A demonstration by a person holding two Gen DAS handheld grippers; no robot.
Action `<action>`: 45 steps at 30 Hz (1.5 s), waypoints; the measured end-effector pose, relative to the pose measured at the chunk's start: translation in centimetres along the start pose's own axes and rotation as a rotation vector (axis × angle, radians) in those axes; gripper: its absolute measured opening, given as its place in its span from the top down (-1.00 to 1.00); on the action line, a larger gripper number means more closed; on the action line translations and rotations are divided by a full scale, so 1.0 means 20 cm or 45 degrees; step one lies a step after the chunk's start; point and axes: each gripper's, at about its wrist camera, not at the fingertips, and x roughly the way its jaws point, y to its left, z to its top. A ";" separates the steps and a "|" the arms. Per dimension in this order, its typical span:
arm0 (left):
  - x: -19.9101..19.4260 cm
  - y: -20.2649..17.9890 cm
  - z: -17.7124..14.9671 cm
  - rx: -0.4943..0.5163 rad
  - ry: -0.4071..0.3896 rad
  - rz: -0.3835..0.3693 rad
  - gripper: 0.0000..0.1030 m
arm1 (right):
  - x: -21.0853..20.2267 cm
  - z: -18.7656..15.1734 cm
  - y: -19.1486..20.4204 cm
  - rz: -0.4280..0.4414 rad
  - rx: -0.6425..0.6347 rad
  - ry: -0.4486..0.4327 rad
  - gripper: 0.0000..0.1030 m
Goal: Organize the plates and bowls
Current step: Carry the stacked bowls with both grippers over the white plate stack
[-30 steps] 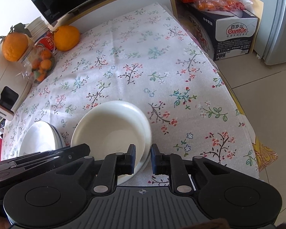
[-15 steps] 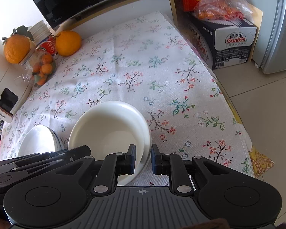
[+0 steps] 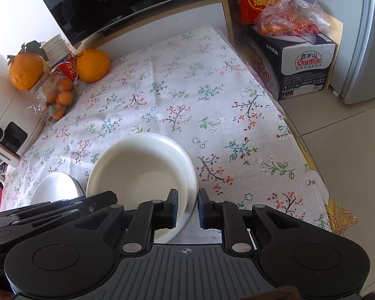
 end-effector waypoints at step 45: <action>-0.38 0.43 -0.17 -0.258 -0.102 0.141 0.78 | 0.04 -0.07 0.63 0.160 -0.288 -0.034 0.67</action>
